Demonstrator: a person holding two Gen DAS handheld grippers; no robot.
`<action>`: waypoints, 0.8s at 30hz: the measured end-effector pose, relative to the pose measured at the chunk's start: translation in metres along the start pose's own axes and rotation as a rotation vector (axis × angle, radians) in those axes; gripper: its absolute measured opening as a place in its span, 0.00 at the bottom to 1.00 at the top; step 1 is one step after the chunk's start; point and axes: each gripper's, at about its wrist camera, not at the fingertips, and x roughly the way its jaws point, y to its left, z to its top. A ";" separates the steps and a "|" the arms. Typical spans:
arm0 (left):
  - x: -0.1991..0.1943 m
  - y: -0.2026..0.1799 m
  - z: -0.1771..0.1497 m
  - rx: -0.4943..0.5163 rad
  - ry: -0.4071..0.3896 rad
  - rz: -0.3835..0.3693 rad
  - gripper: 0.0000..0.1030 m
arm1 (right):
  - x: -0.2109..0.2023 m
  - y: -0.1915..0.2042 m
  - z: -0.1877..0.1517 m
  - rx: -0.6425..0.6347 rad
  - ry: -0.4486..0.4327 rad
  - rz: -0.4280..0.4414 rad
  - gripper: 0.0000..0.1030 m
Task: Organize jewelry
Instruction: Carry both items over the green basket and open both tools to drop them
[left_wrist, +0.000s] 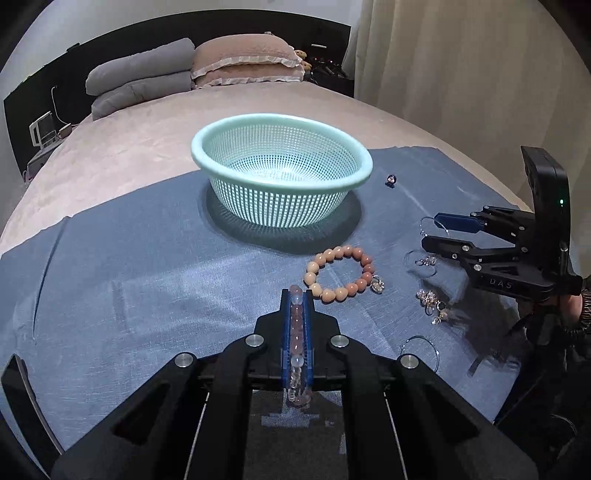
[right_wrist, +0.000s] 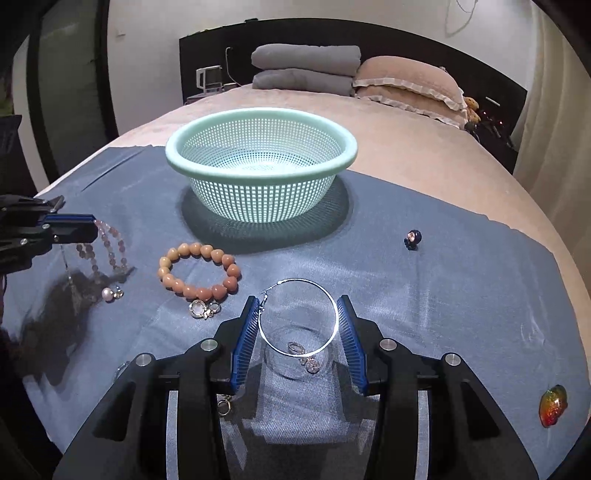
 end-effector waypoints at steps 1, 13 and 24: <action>-0.005 0.000 0.004 0.003 -0.008 0.000 0.06 | -0.004 0.000 0.003 0.001 -0.008 0.000 0.39; -0.062 -0.002 0.089 0.091 -0.117 0.049 0.06 | -0.057 -0.019 0.075 -0.021 -0.164 -0.020 0.39; -0.048 0.008 0.159 0.137 -0.147 0.072 0.06 | -0.041 -0.036 0.148 -0.068 -0.181 0.047 0.39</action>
